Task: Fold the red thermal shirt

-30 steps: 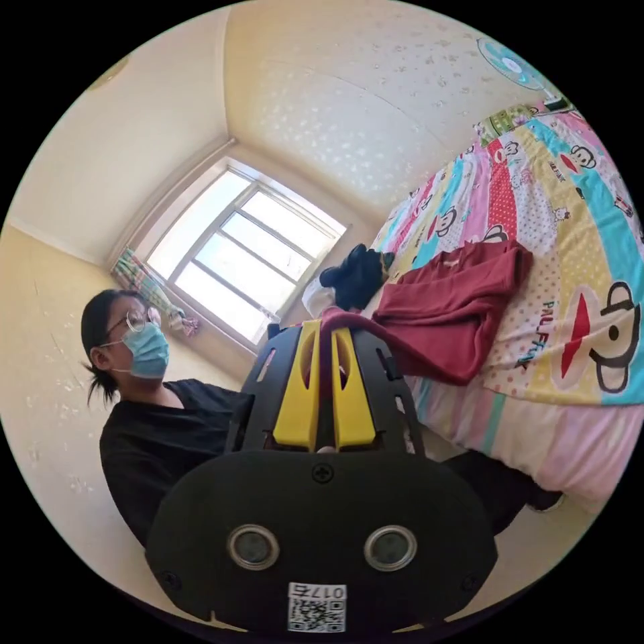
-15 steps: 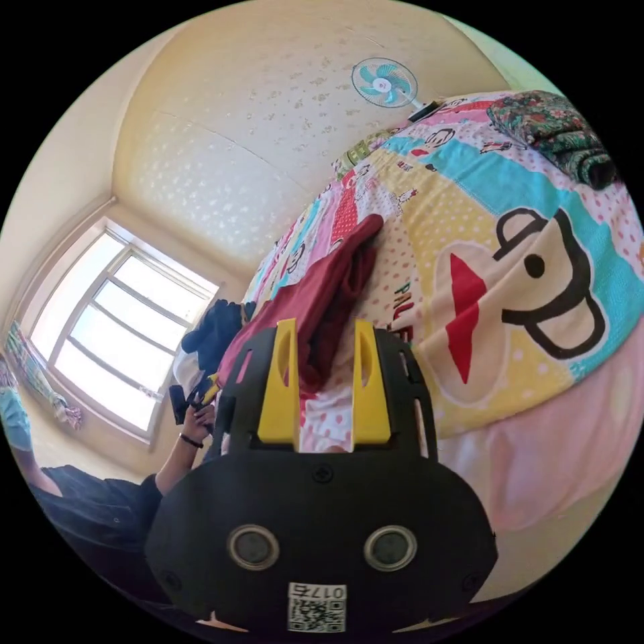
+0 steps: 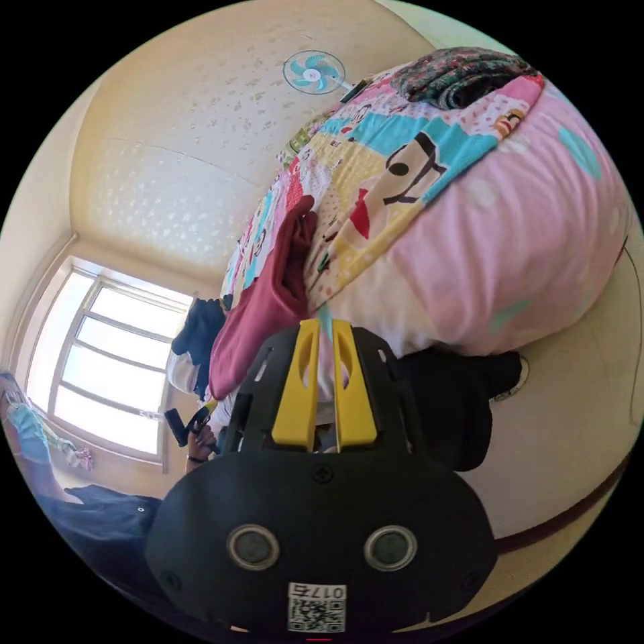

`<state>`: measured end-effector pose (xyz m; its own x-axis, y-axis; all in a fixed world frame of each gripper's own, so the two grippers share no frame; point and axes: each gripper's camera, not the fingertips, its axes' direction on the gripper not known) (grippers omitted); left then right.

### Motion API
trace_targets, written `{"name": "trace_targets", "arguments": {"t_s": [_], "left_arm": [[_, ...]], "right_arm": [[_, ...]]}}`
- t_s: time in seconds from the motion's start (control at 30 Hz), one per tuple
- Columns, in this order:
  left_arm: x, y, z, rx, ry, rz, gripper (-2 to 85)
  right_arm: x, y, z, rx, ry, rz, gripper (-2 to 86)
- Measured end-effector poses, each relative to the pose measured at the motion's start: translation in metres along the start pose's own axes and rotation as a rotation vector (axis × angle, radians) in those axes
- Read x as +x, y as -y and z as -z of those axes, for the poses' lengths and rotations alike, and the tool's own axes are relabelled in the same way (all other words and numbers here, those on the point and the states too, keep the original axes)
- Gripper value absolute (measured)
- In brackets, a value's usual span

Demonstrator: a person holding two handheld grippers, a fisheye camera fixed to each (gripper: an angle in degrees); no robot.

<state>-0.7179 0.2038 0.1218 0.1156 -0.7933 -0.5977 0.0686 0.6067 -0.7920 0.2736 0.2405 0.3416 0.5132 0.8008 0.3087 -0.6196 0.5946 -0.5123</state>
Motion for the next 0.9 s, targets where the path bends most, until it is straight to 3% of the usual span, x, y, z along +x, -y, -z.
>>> {"name": "trace_targets", "arguments": {"t_s": [0.13,0.23,0.3,0.37,0.4,0.5,0.53,0.63,0.83,0.9], "left_arm": [[-0.024,0.014,-0.009,0.127,-0.119,0.13,10.4],[-0.023,0.029,-0.05,0.038,-0.045,0.1,3.6],[-0.011,0.012,-0.055,0.041,0.166,-0.052,1.7],[-0.028,-0.012,-0.036,0.116,0.106,0.046,0.9],[-0.047,-0.031,-0.026,0.156,0.015,0.153,0.5],[-0.083,-0.078,-0.001,0.224,-0.003,0.31,1.2],[-0.089,-0.085,0.003,0.233,-0.017,0.324,3.5],[-0.11,-0.097,-0.002,0.191,-0.184,0.398,13.0],[-0.092,-0.096,-0.063,0.068,-0.112,0.412,10.2],[-0.079,-0.102,-0.067,0.154,-0.069,0.539,6.7]], "right_arm": [[-0.098,0.006,-0.02,0.053,-0.057,0.291,3.2],[-0.165,0.002,-0.068,0.004,-0.154,0.455,2.5],[-0.195,-0.008,-0.092,0.017,-0.199,0.502,2.0],[-0.211,-0.025,-0.114,0.049,-0.255,0.551,1.3],[-0.212,-0.039,-0.135,0.052,-0.33,0.609,1.0],[-0.162,-0.072,-0.217,-0.101,-0.701,0.564,0.6],[-0.152,-0.099,-0.209,0.096,-0.648,0.601,0.5],[-0.163,-0.109,-0.21,0.083,-0.689,0.602,0.4],[-0.16,-0.126,-0.19,0.124,-0.583,0.601,0.4],[-0.155,-0.123,-0.176,0.133,-0.52,0.547,0.4]]}}
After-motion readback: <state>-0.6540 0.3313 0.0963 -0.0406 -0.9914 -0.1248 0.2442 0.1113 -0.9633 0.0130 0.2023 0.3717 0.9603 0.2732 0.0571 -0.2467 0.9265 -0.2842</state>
